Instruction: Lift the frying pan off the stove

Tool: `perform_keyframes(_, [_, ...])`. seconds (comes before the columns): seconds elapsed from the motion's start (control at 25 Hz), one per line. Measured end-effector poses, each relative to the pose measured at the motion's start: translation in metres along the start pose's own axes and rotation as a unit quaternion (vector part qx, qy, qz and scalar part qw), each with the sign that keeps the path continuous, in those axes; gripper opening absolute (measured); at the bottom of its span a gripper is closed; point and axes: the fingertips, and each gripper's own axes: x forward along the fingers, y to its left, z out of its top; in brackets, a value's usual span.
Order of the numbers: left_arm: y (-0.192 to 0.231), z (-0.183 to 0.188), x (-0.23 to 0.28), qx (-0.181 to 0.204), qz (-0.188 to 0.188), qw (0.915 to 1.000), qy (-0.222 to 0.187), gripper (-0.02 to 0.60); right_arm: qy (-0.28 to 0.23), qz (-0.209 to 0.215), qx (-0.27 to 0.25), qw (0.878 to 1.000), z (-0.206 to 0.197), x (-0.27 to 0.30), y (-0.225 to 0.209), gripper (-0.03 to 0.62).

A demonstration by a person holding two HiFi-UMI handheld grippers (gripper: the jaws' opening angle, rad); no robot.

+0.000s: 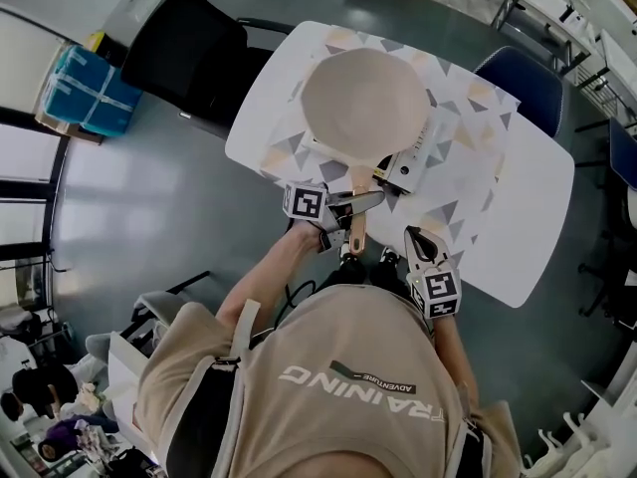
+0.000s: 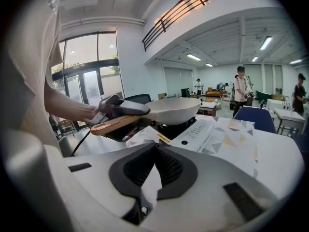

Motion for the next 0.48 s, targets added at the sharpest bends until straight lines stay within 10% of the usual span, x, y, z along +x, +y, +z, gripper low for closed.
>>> perform_keyframes(0.48, [-0.019,0.008,-0.012,0.023,-0.029,0.9992,-0.018,0.122,0.003,0.002,-0.001,1.0,-0.003,-0.003,0.003,0.003])
